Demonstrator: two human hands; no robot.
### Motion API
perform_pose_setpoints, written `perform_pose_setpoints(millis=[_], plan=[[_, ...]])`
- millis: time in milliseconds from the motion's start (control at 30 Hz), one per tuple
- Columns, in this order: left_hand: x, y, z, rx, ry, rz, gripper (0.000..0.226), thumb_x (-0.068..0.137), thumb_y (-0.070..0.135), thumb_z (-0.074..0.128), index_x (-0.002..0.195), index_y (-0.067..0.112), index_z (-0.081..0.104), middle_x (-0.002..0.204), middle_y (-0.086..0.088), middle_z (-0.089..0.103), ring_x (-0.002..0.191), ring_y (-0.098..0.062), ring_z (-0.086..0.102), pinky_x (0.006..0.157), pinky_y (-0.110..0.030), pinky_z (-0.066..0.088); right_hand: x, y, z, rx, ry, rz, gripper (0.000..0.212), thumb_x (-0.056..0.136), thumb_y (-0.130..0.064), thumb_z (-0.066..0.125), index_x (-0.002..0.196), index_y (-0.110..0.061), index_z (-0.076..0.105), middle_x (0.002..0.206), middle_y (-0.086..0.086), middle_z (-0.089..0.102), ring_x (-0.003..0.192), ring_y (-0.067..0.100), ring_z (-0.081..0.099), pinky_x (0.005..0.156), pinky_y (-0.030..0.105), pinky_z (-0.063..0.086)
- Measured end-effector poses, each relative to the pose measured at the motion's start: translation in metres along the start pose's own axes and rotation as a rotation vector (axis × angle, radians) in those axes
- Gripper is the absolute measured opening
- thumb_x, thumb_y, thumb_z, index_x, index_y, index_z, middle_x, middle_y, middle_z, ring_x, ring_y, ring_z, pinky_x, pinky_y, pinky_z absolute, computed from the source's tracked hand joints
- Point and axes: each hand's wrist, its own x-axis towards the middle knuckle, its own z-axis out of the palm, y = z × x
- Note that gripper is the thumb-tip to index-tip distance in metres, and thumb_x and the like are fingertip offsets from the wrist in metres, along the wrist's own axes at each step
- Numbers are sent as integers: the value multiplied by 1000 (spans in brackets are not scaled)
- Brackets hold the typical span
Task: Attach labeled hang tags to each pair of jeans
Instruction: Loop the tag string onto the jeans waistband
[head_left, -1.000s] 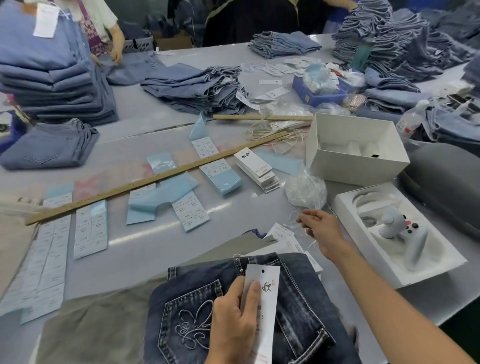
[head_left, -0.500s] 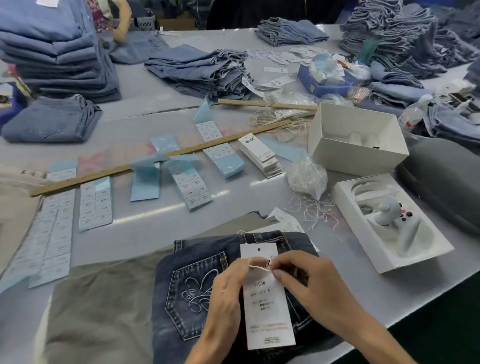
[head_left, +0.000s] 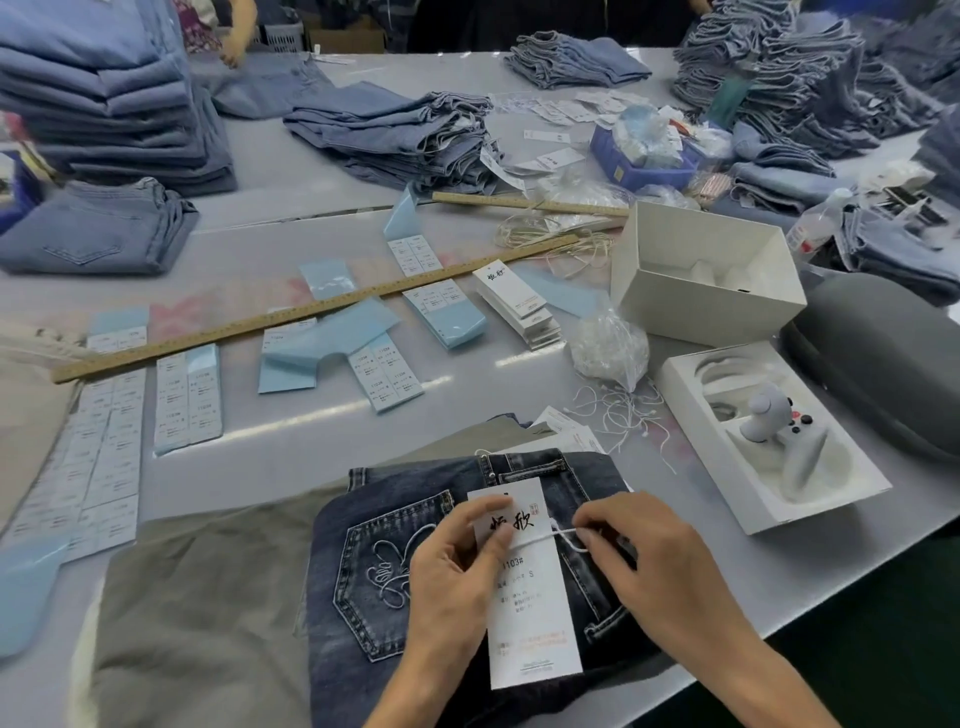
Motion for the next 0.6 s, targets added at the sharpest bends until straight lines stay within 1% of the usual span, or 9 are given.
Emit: perform_pose_setpoints(millis=[100, 133, 200, 233, 300, 367, 433, 533, 600], plan=[[-3, 5, 2, -67, 28, -12, 46, 92, 11, 71, 124, 42, 62, 92, -13, 78, 78, -33, 75, 62, -37, 62, 0, -13, 5, 44, 134, -9, 23, 88, -29, 71, 110, -23, 70, 112, -13, 58, 107, 5, 54, 94, 6, 41], [-3, 5, 3, -80, 44, -21, 52, 92, 11, 71, 129, 45, 56, 90, -14, 78, 77, -33, 76, 61, -38, 62, 1, -19, 9, 46, 167, -58, 25, 89, -31, 68, 112, -22, 69, 115, -11, 57, 110, 5, 53, 95, 6, 40], [-2, 5, 4, -115, 88, -31, 58, 92, 10, 72, 133, 46, 52, 87, -16, 77, 76, -34, 75, 62, -40, 62, 3, -28, 20, 12, 157, -183, 25, 91, -26, 69, 115, -19, 69, 116, -9, 57, 112, 8, 53, 96, 14, 43], [-2, 4, 5, -123, 100, -31, 57, 92, 10, 72, 132, 46, 53, 86, -17, 77, 76, -33, 75, 64, -39, 62, 4, -31, 26, -31, 130, -234, 25, 90, -22, 72, 115, -18, 69, 115, -8, 59, 111, 10, 55, 96, 19, 45], [-2, 4, 5, -110, 117, -23, 53, 91, 12, 73, 131, 42, 55, 79, -16, 77, 70, -25, 74, 61, -33, 60, 7, -34, 38, -162, 94, -302, 26, 88, -20, 75, 114, -20, 69, 110, -7, 63, 103, 14, 58, 87, 28, 49], [-2, 3, 3, -100, 159, -31, 49, 93, 10, 70, 129, 39, 56, 73, -14, 76, 63, -16, 72, 56, -23, 56, 11, -34, 47, -238, 96, -328, 19, 88, -20, 75, 107, -20, 70, 105, -6, 65, 95, 16, 59, 78, 31, 49], [0, 3, 1, -85, 195, -50, 45, 94, 7, 68, 126, 36, 55, 71, -13, 76, 63, -10, 72, 53, -19, 54, 13, -34, 53, -235, 93, -329, 11, 90, -21, 72, 101, -19, 70, 101, -5, 64, 90, 16, 57, 74, 32, 49], [3, 4, 1, -55, 191, -68, 42, 95, 9, 67, 124, 36, 55, 70, -13, 76, 63, -17, 73, 53, -22, 55, 16, -32, 56, -273, 58, -320, 9, 90, -19, 72, 94, -23, 65, 96, -7, 60, 85, 15, 51, 69, 31, 46], [3, 6, 3, -45, 186, -67, 38, 97, 11, 65, 122, 37, 56, 70, -12, 76, 62, -17, 73, 53, -22, 55, 17, -32, 55, -282, 29, -303, 10, 90, -18, 72, 92, -24, 65, 94, -7, 59, 82, 15, 51, 68, 31, 46]])
